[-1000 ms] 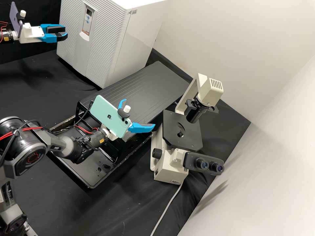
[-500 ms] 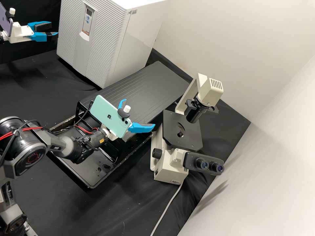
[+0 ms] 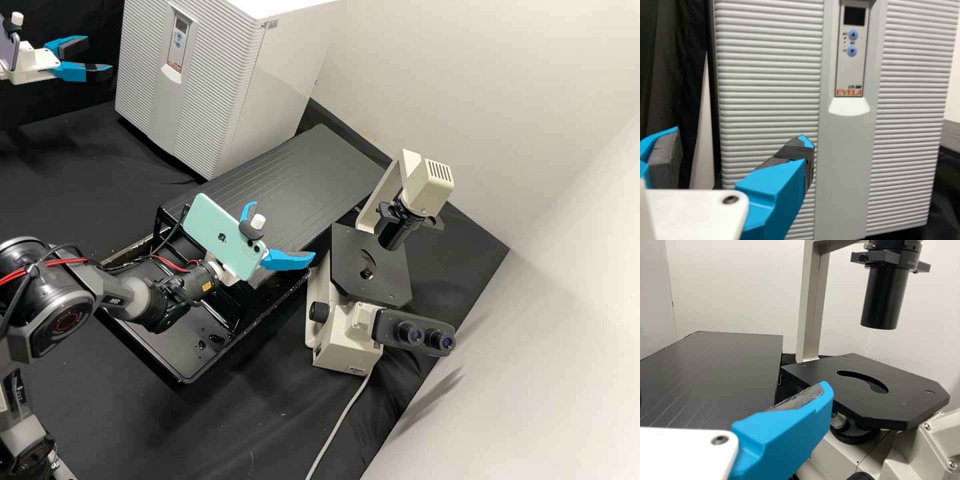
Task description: Open the incubator door
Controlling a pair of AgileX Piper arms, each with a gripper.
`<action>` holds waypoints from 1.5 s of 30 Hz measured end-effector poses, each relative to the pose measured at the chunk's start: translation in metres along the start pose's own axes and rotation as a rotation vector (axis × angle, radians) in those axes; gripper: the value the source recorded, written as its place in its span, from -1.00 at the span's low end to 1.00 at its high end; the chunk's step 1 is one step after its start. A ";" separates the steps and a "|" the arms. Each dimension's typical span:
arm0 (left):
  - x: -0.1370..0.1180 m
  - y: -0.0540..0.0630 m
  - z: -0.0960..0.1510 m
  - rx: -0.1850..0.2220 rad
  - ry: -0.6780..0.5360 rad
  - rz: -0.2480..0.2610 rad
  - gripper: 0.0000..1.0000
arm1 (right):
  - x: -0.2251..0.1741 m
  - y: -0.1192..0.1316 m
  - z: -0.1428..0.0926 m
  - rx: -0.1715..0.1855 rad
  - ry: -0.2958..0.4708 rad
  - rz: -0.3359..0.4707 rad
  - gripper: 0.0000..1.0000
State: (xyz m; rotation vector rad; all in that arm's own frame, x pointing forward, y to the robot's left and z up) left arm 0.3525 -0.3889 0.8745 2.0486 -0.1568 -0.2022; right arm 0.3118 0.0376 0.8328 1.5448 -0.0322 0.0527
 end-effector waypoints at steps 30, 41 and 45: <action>0.017 0.002 -0.007 0.020 -0.038 -0.007 1.00 | 0.000 0.000 0.000 0.000 0.000 0.000 1.00; 0.030 -0.007 -0.014 0.046 -0.088 -0.041 1.00 | 0.000 0.000 0.000 0.000 0.000 0.000 1.00; 0.034 -0.015 -0.018 0.045 -0.094 -0.059 1.00 | 0.000 0.000 0.000 0.000 0.000 0.000 1.00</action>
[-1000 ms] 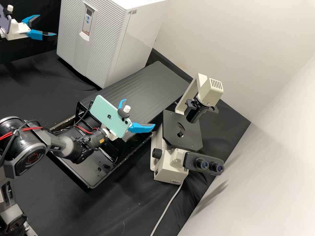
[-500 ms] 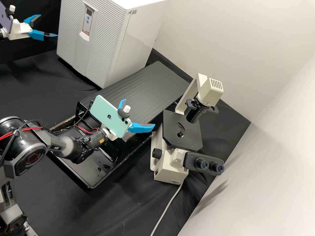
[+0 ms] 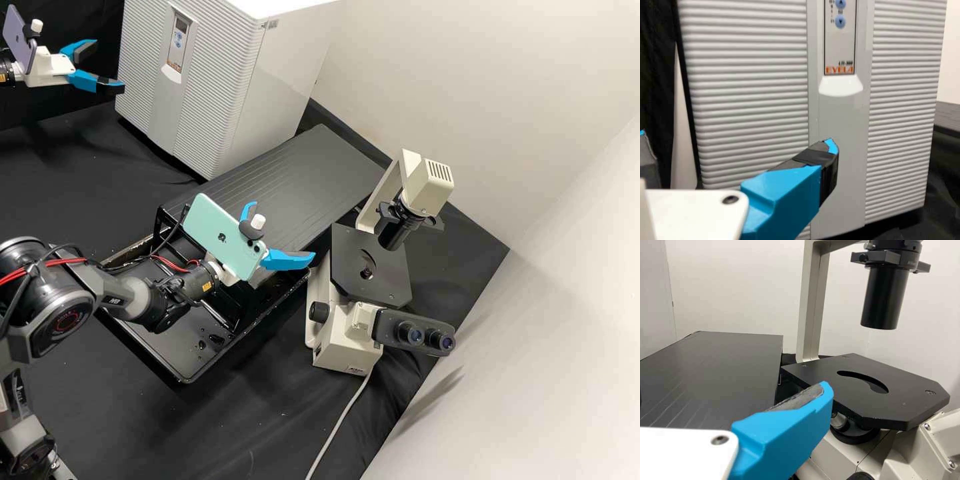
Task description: Open the incubator door
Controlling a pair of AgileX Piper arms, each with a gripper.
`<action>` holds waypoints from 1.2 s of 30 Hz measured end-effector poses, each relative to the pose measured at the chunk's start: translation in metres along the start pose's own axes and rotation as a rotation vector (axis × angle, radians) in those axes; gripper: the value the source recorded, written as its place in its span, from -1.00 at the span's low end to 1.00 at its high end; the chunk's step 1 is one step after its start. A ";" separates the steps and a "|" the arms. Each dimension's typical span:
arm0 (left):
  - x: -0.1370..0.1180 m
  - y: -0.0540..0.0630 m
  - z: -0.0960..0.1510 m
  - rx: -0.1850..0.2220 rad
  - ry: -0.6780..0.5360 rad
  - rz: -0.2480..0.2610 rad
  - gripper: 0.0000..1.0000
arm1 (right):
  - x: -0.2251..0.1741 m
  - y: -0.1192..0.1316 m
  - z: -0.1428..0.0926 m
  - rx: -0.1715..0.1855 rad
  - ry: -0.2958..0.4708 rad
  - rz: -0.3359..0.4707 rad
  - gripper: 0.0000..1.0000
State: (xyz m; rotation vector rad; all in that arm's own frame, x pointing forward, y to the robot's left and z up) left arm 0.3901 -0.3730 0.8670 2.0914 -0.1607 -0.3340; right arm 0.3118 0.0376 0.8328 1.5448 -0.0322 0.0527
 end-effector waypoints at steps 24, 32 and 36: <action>-0.047 -0.006 -0.023 0.091 0.043 -0.029 1.00 | 0.000 0.000 0.000 0.000 0.000 0.000 1.00; -0.051 -0.008 -0.034 0.134 0.035 -0.046 1.00 | 0.000 0.000 0.000 0.000 0.000 0.000 1.00; -0.046 -0.010 -0.040 0.143 0.029 -0.046 1.00 | 0.000 0.000 0.000 0.000 0.000 0.000 1.00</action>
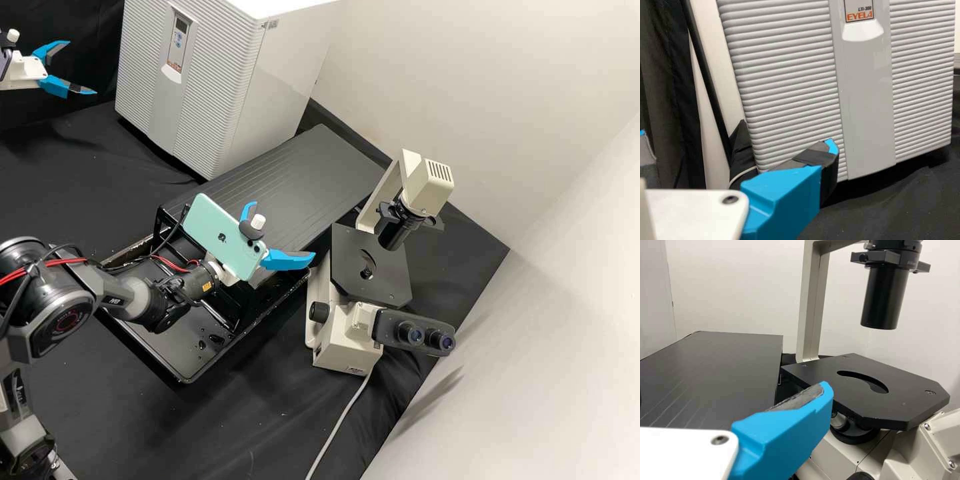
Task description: Open the incubator door
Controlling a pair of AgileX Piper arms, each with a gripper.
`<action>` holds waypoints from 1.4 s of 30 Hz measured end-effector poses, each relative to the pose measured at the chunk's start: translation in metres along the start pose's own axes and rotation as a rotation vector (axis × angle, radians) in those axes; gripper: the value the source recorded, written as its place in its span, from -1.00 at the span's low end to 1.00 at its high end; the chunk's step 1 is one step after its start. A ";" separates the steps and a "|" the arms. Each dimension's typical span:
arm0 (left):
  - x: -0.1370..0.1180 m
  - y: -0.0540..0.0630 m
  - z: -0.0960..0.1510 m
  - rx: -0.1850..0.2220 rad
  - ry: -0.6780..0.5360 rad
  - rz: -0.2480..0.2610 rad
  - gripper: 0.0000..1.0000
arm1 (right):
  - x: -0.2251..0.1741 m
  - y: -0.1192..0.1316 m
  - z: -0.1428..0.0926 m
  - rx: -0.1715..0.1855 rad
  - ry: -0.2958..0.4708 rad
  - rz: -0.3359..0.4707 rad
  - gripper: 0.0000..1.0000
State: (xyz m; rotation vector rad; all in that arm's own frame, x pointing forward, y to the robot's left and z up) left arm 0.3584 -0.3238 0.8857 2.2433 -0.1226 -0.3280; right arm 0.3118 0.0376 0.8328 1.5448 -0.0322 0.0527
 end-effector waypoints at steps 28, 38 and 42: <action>-0.006 -0.013 -0.043 0.088 0.035 -0.023 1.00 | 0.000 0.000 0.000 0.000 0.000 0.000 1.00; -0.015 -0.023 -0.049 0.134 -0.026 -0.085 1.00 | 0.000 0.000 0.000 0.000 0.000 0.000 1.00; -0.015 -0.023 -0.048 0.156 -0.050 -0.096 1.00 | 0.000 0.000 0.000 0.000 0.000 0.000 1.00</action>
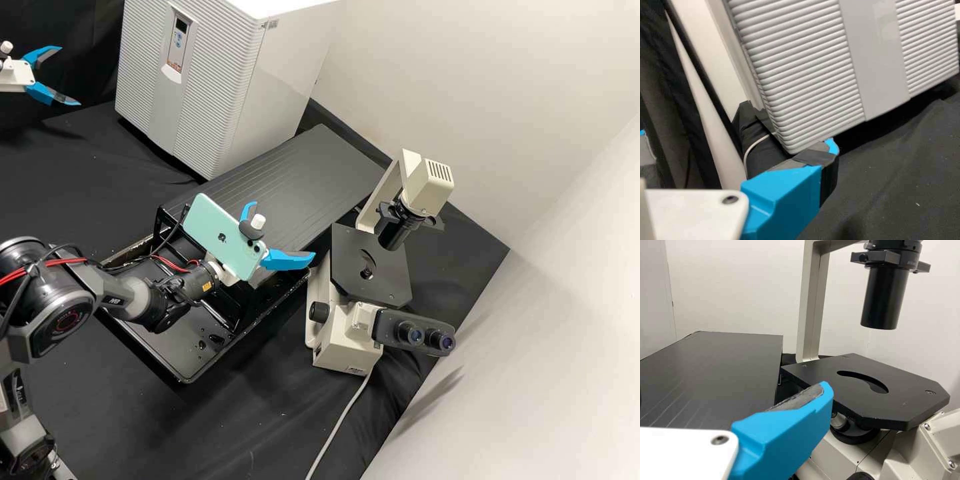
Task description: Open the incubator door
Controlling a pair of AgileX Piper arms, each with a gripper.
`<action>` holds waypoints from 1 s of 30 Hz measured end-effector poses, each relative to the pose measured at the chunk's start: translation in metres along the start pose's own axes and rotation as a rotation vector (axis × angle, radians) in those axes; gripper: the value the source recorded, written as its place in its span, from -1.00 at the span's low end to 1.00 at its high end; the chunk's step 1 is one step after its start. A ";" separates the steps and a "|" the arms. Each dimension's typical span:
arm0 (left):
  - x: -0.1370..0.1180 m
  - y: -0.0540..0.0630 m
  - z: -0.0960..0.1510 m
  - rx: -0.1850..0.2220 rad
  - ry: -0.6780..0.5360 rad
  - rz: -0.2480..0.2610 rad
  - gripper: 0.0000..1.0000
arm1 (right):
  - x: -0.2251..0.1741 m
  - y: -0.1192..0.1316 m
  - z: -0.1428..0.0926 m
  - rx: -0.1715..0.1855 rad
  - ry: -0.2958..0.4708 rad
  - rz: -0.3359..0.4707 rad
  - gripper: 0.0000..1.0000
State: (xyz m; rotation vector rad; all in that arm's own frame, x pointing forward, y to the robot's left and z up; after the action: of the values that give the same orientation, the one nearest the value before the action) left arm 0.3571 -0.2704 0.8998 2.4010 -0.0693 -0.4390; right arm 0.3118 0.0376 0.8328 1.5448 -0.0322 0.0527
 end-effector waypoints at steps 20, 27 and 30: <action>0.026 0.034 -0.011 0.054 -0.037 0.079 1.00 | 0.000 0.000 0.000 0.000 0.000 0.000 1.00; 0.029 0.046 -0.021 -0.023 0.024 0.143 1.00 | 0.000 0.000 0.000 0.000 0.000 0.000 1.00; 0.029 0.048 -0.023 -0.078 0.040 0.159 1.00 | 0.000 0.000 0.000 0.000 0.000 0.000 1.00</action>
State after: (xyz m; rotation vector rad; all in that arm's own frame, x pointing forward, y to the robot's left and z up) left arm 0.3949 -0.2973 0.9380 2.3057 -0.2200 -0.3136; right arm 0.3118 0.0376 0.8328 1.5448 -0.0322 0.0527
